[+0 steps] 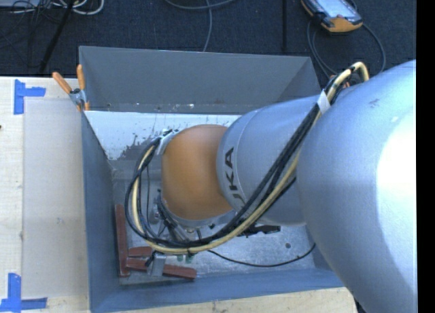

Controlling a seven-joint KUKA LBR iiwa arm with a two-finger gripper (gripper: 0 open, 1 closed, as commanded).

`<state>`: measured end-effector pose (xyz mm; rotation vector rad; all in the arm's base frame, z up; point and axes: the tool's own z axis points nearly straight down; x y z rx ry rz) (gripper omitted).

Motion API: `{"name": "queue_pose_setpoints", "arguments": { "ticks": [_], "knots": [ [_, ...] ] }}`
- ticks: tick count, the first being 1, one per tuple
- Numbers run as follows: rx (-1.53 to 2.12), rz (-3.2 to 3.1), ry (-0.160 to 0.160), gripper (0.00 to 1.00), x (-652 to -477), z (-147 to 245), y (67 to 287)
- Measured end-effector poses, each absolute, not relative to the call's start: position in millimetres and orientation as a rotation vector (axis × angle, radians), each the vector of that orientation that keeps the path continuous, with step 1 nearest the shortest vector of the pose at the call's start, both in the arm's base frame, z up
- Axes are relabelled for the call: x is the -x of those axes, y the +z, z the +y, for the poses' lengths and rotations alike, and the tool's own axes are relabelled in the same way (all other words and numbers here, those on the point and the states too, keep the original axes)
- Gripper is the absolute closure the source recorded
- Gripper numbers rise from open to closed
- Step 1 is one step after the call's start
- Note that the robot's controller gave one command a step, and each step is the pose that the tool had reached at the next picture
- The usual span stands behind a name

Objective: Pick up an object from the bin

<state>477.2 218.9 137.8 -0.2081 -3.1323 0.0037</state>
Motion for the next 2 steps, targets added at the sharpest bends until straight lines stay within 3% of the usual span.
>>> {"name": "queue_pose_setpoints", "arguments": {
  "ticks": [1,2],
  "knots": [
    [0.292,-3.128,0.000,0.00,-474.8,219.4,90.8],
    [0.650,-3.071,0.003,1.00,-491.4,157.3,68.9]
  ]
}}
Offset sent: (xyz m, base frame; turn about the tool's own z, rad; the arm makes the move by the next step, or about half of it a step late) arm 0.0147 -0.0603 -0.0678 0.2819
